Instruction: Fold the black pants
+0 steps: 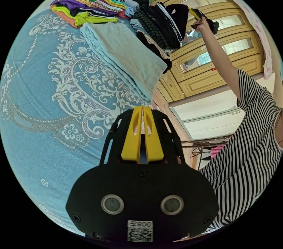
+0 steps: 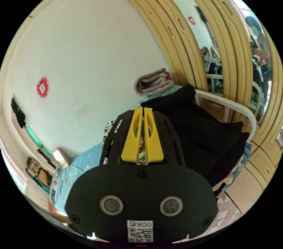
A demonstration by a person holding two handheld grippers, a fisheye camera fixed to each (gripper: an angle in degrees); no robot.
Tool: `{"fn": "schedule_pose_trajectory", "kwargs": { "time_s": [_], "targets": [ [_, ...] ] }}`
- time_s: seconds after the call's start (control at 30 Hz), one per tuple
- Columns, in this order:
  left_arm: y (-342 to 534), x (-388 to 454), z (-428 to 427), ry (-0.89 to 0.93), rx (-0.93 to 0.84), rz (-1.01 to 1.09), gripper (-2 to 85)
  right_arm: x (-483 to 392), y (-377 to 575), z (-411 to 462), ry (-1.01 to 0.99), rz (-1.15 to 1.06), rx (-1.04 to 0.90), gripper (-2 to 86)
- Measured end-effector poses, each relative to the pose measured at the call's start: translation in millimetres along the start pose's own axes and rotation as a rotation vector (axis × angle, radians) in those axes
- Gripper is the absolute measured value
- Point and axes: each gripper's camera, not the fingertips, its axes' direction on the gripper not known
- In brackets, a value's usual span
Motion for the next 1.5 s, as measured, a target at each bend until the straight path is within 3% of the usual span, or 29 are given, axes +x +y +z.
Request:
{"fn": "schedule_pose_trajectory", "kwargs": {
  "time_s": [0.33,0.7,1.03,1.17,1.5],
  "targets": [
    [58.7,46.7,-73.9,0.000,0.102,0.083,0.6,-140.8,-0.5,-117.5,-0.345,-0.183,0.127,0.1],
    [184.9,88.8,-232.1,-0.096,0.423,0.094,4.7,-321.6,43.1,-177.0,-0.729,-0.308,0.130,0.1],
    [345.5,105.6,-330.8,-0.214,0.591,0.047,9.6,-474.0,189.5,-124.2,-1.043,-0.302,-0.170,0.1],
    [417.6,89.9,-357.7,-0.275,0.624,-0.060,11.1,-533.8,263.3,-88.4,-1.223,-0.262,-0.317,0.1],
    [572.3,31.5,-428.1,-0.216,0.739,-0.261,14.0,-658.3,355.3,-60.9,-1.335,-0.387,-0.456,0.1]
  ]
}}
